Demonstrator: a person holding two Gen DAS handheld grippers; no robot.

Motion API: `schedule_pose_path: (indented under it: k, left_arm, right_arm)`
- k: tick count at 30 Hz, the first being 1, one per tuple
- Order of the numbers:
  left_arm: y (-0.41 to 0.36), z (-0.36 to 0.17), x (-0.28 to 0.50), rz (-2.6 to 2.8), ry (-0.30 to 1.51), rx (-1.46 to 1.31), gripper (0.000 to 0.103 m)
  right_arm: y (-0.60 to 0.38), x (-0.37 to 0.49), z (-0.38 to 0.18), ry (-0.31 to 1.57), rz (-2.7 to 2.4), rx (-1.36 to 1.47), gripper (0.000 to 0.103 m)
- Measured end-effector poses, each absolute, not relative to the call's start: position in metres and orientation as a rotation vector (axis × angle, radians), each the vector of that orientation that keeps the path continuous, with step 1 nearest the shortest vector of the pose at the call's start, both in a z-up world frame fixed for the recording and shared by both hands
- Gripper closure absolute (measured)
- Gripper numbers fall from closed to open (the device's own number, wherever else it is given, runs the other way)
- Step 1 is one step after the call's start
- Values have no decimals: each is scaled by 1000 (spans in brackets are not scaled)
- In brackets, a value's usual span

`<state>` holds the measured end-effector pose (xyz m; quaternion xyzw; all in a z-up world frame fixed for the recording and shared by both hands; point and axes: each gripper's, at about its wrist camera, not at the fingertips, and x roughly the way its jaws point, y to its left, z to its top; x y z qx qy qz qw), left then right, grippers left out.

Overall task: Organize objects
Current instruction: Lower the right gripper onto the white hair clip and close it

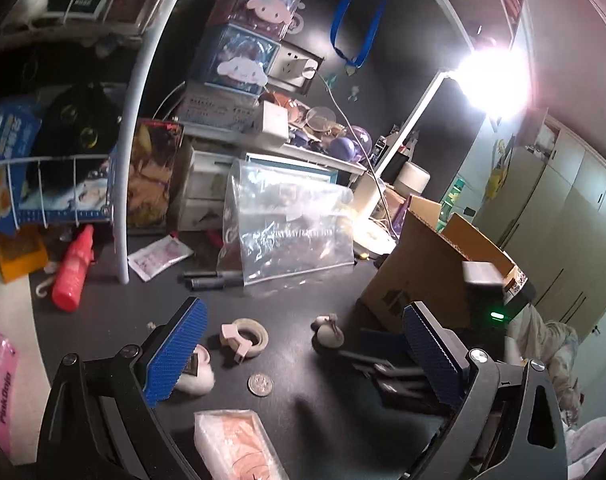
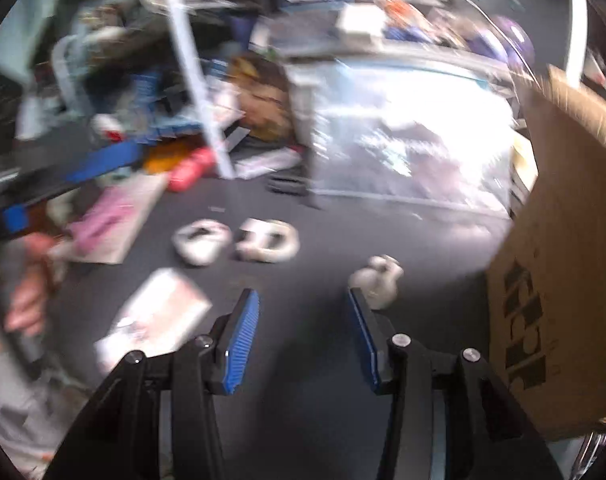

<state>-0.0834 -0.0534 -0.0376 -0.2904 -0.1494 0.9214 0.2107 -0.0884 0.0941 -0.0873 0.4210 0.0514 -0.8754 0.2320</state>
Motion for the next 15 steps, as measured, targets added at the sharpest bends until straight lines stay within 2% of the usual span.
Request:
schedule_pose_path:
  k: [11, 14, 15]
  left_arm:
    - [-53, -39, -89, 2549, -402, -828, 4]
    - [-53, -40, -89, 2543, -400, -835, 4]
    - [-52, -40, -90, 2540, -398, -840, 4]
  right_arm:
    - [89, -126, -118, 291, -2488, 1210, 62]
    - [93, -126, -122, 291, -2481, 1218, 73]
    - [94, -126, -123, 293, -2484, 1215, 75]
